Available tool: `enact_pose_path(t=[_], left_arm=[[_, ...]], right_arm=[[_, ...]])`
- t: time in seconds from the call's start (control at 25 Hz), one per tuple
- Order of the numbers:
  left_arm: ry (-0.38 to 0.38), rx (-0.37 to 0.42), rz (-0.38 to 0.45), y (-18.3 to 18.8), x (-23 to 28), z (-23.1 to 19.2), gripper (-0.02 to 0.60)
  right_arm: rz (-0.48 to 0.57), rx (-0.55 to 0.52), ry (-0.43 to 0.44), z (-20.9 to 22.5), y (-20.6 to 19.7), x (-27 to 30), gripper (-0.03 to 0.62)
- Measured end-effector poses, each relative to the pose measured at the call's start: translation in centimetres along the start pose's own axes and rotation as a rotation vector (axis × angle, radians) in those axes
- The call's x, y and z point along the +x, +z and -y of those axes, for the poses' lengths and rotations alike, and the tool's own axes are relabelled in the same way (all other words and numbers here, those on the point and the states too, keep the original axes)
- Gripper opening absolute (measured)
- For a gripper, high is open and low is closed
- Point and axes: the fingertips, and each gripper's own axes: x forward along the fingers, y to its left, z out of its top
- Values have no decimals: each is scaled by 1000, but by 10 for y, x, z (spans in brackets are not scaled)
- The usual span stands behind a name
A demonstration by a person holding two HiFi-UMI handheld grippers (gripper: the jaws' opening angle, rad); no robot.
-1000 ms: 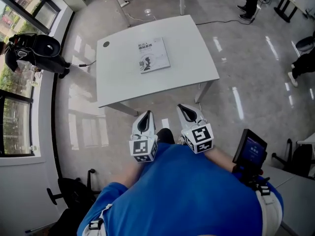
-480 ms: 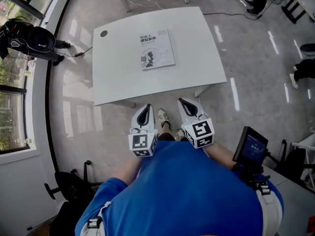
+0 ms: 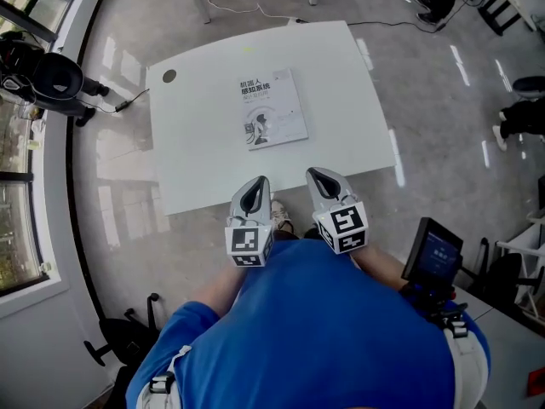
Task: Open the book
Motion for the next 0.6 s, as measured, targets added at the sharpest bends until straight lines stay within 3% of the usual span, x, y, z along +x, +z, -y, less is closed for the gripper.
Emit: enact_pose_path(t=[0.2,0.6], left_arm=[[-45,6,-10,7,29,-13,6],[-62,38,-77,5,81,-9,6]], right_arm=[[-15,13,-50,18,7,23,3],[-45,30,-97,68,14,47,3]])
